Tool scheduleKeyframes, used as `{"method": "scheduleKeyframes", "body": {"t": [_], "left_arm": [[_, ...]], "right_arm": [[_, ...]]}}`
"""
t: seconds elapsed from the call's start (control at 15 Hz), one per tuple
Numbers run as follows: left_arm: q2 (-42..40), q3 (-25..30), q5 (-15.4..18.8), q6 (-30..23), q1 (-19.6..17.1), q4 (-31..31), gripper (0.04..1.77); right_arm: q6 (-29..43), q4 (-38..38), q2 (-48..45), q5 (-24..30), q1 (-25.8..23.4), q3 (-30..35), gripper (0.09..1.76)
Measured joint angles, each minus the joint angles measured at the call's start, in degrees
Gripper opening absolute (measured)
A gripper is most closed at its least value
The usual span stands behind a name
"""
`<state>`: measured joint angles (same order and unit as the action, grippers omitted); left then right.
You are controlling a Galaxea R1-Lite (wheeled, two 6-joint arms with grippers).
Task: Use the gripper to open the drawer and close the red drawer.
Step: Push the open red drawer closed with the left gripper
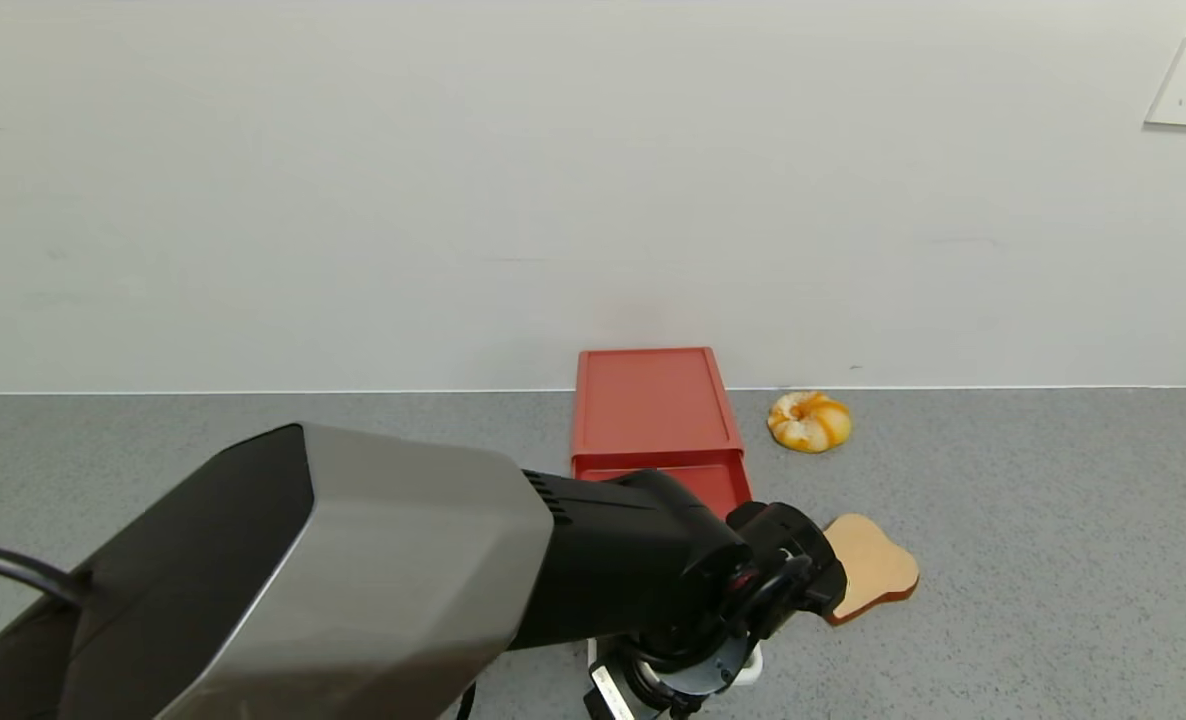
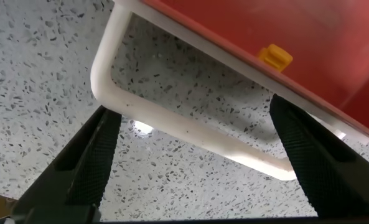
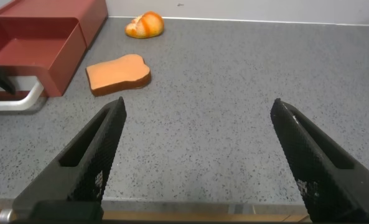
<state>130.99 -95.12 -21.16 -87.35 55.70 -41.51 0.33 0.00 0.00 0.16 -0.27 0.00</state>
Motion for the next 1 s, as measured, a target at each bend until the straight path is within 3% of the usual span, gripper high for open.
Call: {"method": "scheduleKeyframes", "body": {"t": [1.0], "left_arm": [[1.8,-3.5,-1.6,4.9,-3.0,-0.2,1.72]], "right_arm": [[0.0,0.0,0.0,0.0,0.0,0.0,1.71]]}}
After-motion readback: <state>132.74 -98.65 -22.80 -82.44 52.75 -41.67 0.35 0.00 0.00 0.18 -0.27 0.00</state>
